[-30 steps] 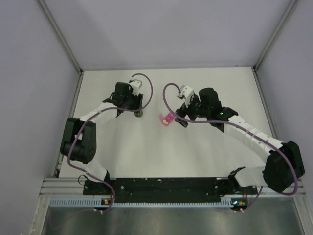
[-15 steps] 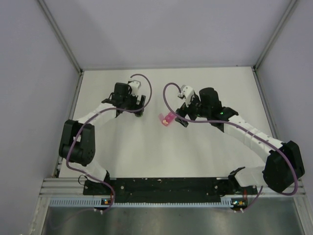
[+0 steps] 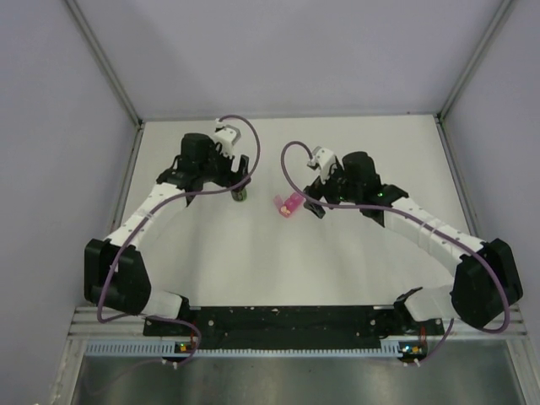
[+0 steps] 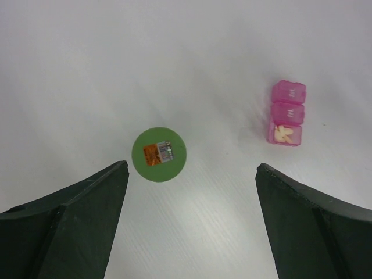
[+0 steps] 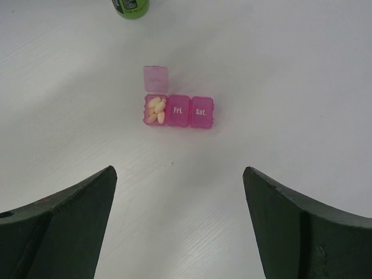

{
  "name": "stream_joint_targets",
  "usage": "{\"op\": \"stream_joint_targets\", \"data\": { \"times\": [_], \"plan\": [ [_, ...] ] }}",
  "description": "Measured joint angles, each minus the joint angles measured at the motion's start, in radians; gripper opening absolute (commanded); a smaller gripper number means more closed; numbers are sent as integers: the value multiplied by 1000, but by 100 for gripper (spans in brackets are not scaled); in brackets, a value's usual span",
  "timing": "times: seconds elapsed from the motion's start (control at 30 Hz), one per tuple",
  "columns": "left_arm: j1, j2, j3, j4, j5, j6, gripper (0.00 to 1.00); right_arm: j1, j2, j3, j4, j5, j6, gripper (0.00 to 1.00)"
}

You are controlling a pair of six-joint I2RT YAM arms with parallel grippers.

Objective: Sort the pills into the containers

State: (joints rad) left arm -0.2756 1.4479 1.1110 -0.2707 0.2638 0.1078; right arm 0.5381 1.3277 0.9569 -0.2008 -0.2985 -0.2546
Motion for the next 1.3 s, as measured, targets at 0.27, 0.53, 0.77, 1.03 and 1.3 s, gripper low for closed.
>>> {"op": "stream_joint_targets", "data": {
  "times": [0.27,0.53,0.77,1.03,1.3],
  "plan": [
    [-23,-77,7,-54,200,32,93,-17,113,21,1,14,40,84],
    [-32,-151,-49,-84,312,101,93,-84,266,161,-36,-19,37,79],
    [-32,-259,-129,-105,323,138,93,-90,399,224,-52,-5,41,74],
    [-32,-327,-179,-106,320,175,93,-90,538,298,-55,-40,66,70],
    [-32,-327,-191,-106,311,183,93,-90,607,345,-57,-125,94,65]
  ]
}}
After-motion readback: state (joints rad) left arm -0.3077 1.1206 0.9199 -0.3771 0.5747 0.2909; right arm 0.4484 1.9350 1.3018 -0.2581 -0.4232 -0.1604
